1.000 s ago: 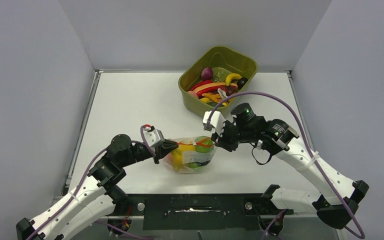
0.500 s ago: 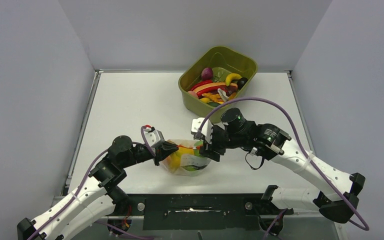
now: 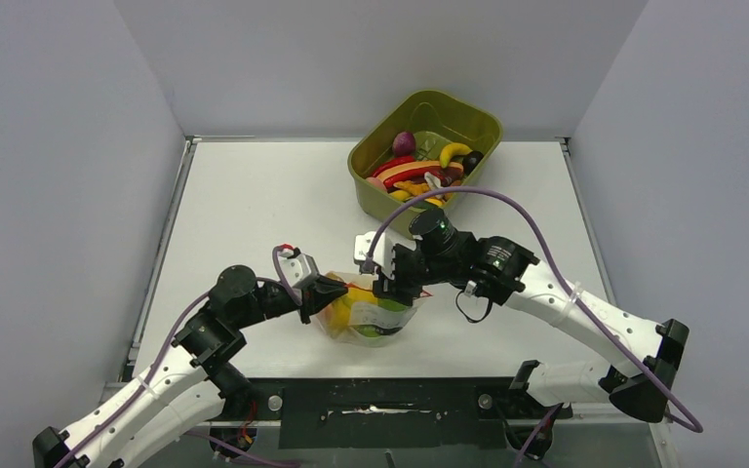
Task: Place the food in the zip-top bag and seal the zipper
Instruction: Adjust the zipper food storage bag at the center of the board.
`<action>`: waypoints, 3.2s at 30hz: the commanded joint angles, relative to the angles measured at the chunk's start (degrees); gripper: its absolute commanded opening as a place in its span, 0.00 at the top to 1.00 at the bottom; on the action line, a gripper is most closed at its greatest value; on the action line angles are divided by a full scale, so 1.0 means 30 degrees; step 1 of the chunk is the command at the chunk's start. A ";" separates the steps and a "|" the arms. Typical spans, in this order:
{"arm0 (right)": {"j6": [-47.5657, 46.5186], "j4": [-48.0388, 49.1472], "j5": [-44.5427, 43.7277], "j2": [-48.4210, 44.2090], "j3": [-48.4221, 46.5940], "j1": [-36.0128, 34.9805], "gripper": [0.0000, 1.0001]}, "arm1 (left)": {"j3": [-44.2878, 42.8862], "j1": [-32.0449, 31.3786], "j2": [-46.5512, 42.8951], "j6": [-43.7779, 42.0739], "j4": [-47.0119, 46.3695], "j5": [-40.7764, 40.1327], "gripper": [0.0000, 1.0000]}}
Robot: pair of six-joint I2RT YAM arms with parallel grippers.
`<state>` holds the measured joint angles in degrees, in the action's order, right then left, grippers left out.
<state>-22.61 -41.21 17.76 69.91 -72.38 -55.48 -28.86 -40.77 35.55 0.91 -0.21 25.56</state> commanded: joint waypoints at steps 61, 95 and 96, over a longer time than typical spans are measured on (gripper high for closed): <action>-0.3420 -0.6583 0.3436 0.1081 -0.3648 0.2891 1.00 | -0.3321 0.1480 0.1179 -0.2380 0.0487 0.4452 0.53; -0.2106 -0.1878 0.4922 0.3371 -0.3481 0.1668 0.93 | -0.1795 0.1345 0.5157 -0.2090 -0.3611 0.5974 1.00; -0.2157 -0.1918 0.4935 0.3494 -0.3513 0.1563 0.93 | -0.1774 0.1367 0.5104 -0.2090 -0.3635 0.5882 1.00</action>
<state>-29.50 -54.74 29.06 79.11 -81.41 -48.47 -33.89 -36.58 51.66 -6.20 -4.86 43.59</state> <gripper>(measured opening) 0.117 0.015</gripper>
